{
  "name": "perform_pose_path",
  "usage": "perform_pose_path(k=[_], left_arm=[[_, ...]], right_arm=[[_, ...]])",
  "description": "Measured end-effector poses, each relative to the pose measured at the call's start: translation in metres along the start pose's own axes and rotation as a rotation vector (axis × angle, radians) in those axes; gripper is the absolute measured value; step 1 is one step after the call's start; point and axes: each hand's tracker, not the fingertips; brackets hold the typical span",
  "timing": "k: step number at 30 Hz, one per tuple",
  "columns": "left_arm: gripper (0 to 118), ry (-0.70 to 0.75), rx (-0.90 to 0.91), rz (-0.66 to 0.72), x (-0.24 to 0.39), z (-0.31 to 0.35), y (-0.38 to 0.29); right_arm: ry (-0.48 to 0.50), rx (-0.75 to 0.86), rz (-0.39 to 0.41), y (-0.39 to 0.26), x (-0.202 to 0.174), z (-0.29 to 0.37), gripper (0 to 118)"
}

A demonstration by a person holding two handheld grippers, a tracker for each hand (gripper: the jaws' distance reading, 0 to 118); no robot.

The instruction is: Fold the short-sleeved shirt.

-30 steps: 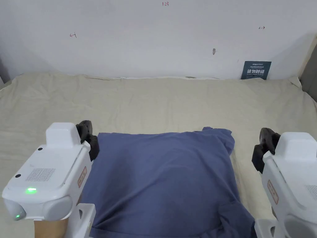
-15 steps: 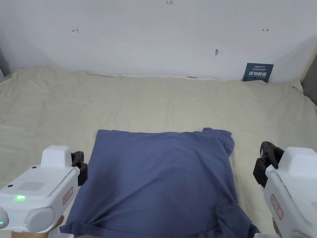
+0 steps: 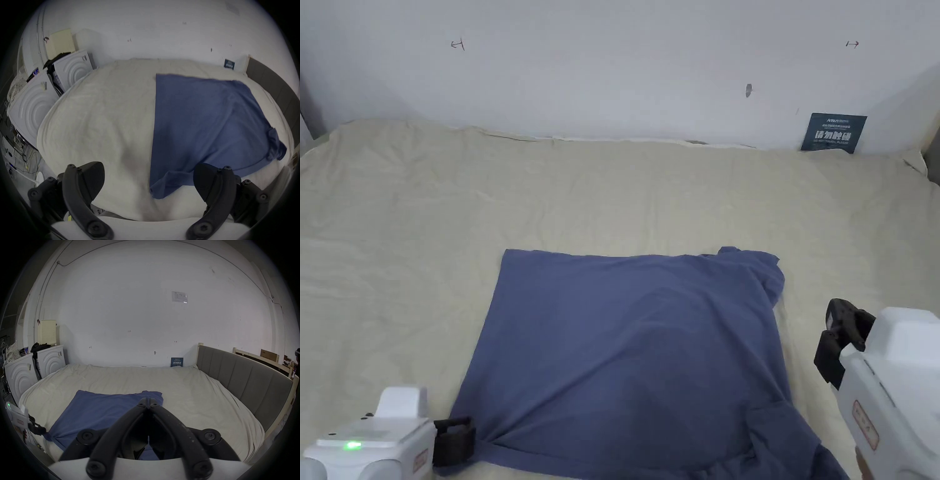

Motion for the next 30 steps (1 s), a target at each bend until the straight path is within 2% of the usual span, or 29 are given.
perform_pose_path(k=[1,2,5,7,8,11,12,13,14,15,17,18,23,24,26,28,30], left_arm=[[108,-0.009,-0.007,0.0,0.003,-0.006,-0.004],[99,-0.015,-0.017,-0.011,0.007,-0.011,-0.01],[54,-0.047,-0.046,-0.022,0.02,-0.02,-0.019],[12,-0.083,-0.042,-0.023,0.016,-0.015,-0.019],[4,-0.1,-0.044,-0.024,0.016,-0.012,-0.018],[4,-0.127,-0.041,-0.01,0.015,-0.004,-0.015],[4,-0.126,-0.036,-0.002,0.015,-0.001,-0.013],[4,-0.12,-0.028,0.003,0.015,0.002,-0.012],[4,-0.117,-0.023,0.008,0.015,0.005,-0.01],[4,-0.122,-0.012,0.022,0.01,0.007,-0.007],[4,-0.136,0.004,0.046,0.008,0.015,-0.002],[4,-0.138,0.01,0.053,0.008,0.018,0.001],[4,-0.15,0.028,0.072,0.0,0.018,0.008],[4,-0.15,0.03,0.073,-0.002,0.015,0.008],[4,-0.147,0.025,0.077,-0.002,0.014,0.011],[4,-0.142,0.024,0.084,-0.004,0.006,0.009],[4,-0.139,0.024,0.095,-0.006,0.004,0.01]], right_arm=[[0.005,-0.011,0.001,-0.001,-0.001,-0.001,1],[0.011,-0.028,0.006,-0.002,-0.002,-0.002,1],[0.021,-0.054,0.028,-0.006,-0.003,-0.004,1],[0.02,-0.073,0.032,-0.011,-0.002,-0.005,1],[0.02,-0.084,0.028,-0.013,0.0,-0.005,2],[0.015,-0.144,0.001,-0.026,0.006,-0.008,3],[0.016,-0.18,-0.014,-0.033,0.011,-0.01,9],[0.007,-0.215,-0.024,-0.04,0.013,-0.012,21],[0.001,-0.267,-0.043,-0.051,0.017,-0.013,38],[0.001,-0.325,-0.061,-0.064,0.021,-0.016,63],[-0.017,-0.445,-0.093,-0.092,0.028,-0.024,101],[-0.043,-0.501,-0.106,-0.113,0.033,-0.033,111],[-0.095,-0.627,-0.086,-0.17,0.039,-0.042,106],[-0.097,-0.624,-0.094,-0.176,0.04,-0.044,101],[-0.085,-0.643,-0.116,-0.183,0.042,-0.046,81],[-0.065,-0.658,-0.146,-0.19,0.046,-0.052,41],[-0.017,-0.653,-0.167,-0.19,0.047,-0.052,17]])
